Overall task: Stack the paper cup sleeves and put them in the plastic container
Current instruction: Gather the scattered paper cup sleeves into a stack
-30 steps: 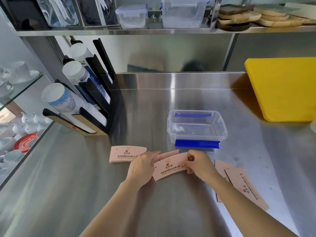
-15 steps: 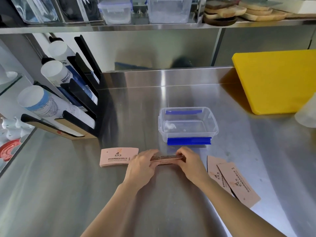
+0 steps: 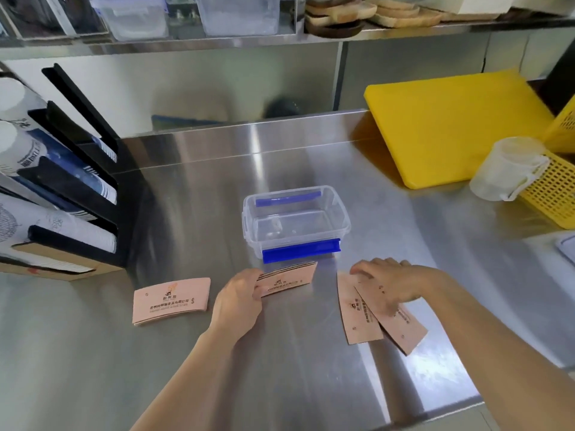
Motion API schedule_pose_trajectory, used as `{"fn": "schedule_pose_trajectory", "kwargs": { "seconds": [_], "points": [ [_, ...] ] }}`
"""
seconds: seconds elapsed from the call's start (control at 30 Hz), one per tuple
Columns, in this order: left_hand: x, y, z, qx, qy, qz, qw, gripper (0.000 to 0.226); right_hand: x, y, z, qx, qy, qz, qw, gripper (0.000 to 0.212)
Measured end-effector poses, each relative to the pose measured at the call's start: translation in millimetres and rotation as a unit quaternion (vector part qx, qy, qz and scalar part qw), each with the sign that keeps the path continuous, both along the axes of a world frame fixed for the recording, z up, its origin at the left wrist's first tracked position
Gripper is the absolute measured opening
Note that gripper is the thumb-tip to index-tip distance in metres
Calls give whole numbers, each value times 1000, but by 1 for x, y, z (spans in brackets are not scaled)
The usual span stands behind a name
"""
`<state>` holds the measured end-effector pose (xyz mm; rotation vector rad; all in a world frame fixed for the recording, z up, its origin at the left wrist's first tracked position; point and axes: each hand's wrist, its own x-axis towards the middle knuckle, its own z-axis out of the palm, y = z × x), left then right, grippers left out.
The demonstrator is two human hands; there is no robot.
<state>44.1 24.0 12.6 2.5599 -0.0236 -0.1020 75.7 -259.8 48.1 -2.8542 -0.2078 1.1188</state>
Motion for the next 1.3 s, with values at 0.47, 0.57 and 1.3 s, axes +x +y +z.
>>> {"fn": "schedule_pose_trajectory", "kwargs": {
  "seconds": [0.47,0.57,1.3],
  "points": [
    [2,-10,4,-36,-2,2,999,23,16,9,23,159,-85,-30,983,26],
    [1,-10,3,-50,-3,-10,999,23,19,28,36,259,-136,-88,952,10],
    [3,4,2,-69,16,-51,996,24,-1,72,-29,215,-192,-28,957,73]
  ]
}}
